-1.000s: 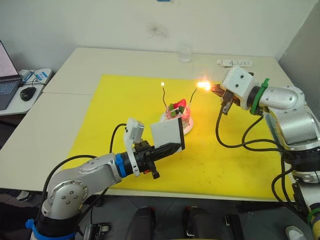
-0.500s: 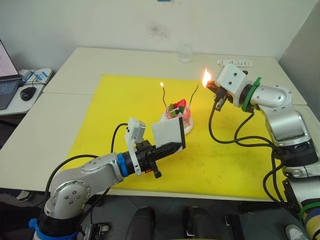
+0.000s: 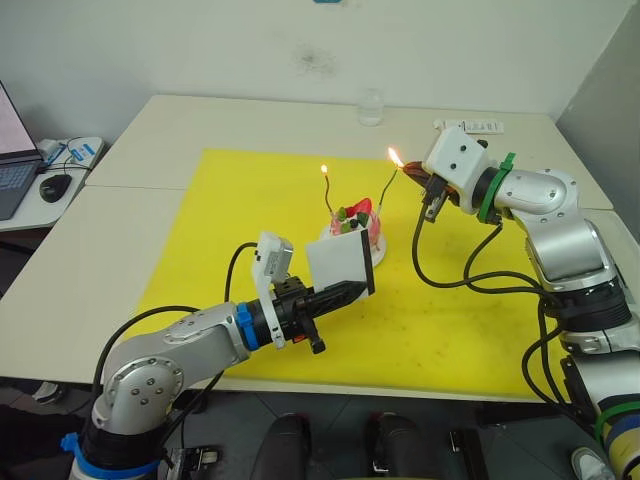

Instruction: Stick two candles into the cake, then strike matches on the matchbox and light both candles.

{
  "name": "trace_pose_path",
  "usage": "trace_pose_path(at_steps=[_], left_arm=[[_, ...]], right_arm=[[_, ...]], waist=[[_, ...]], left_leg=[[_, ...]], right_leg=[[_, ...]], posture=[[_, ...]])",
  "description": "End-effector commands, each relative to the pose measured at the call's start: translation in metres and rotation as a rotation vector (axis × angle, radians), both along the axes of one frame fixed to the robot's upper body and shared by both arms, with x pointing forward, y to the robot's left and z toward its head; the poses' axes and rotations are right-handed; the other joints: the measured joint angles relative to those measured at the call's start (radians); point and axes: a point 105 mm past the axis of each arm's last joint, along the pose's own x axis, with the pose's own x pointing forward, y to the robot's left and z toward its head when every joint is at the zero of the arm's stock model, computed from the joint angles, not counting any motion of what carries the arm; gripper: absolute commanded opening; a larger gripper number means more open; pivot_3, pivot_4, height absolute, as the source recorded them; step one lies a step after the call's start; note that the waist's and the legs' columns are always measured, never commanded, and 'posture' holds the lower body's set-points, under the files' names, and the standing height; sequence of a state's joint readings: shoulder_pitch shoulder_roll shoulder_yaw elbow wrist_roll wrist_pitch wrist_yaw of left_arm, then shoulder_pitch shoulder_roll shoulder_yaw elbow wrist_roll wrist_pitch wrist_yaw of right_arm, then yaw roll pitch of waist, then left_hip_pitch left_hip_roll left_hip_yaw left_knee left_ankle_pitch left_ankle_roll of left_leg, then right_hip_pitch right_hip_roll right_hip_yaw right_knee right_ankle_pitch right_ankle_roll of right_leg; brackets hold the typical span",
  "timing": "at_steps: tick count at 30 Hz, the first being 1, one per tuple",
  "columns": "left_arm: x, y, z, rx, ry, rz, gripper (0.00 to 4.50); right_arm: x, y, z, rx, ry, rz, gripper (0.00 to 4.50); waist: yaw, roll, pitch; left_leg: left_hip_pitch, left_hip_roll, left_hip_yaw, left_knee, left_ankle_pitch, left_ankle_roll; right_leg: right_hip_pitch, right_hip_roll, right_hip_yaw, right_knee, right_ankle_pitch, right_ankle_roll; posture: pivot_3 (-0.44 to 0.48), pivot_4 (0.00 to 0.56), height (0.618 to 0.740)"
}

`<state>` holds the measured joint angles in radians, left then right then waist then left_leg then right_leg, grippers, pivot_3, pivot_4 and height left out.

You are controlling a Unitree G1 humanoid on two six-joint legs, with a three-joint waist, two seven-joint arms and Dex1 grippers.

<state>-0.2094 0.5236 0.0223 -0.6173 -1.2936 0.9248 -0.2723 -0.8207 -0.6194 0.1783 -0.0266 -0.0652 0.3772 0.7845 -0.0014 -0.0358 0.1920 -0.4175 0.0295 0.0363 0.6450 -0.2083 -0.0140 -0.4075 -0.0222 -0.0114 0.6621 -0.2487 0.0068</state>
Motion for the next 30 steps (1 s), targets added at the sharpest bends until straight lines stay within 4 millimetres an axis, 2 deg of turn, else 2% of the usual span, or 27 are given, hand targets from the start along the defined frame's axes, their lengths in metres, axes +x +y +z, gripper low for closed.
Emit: trace_pose_path(at_steps=[1, 13, 30], left_arm=[[-0.003, -0.004, 0.007, -0.018, -0.030, -0.023, 0.00], [-0.002, -0.006, 0.007, -0.020, -0.034, -0.026, 0.00], [-0.001, -0.007, 0.008, -0.024, -0.035, -0.029, 0.00]], right_arm=[[-0.008, 0.007, 0.023, 0.001, -0.085, 0.032, 0.02], [-0.007, 0.003, 0.019, -0.011, -0.077, 0.020, 0.02], [-0.006, -0.017, 0.008, -0.036, -0.052, -0.035, 0.02]], waist=[[0.000, 0.000, 0.000], [0.000, 0.000, 0.000], [0.000, 0.000, 0.000]], left_leg=[[0.000, 0.000, 0.000, 0.000, 0.000, 0.000], [0.000, 0.000, 0.000, 0.000, 0.000, 0.000], [0.000, 0.000, 0.000, 0.000, 0.000, 0.000]], right_leg=[[0.000, 0.000, 0.000, 0.000, 0.000, 0.000], [0.000, 0.000, 0.000, 0.000, 0.000, 0.000], [0.000, 0.000, 0.000, 0.000, 0.000, 0.000]], posture=[[0.000, 0.150, 0.740], [0.000, 0.150, 0.740], [0.000, 0.150, 0.740]])
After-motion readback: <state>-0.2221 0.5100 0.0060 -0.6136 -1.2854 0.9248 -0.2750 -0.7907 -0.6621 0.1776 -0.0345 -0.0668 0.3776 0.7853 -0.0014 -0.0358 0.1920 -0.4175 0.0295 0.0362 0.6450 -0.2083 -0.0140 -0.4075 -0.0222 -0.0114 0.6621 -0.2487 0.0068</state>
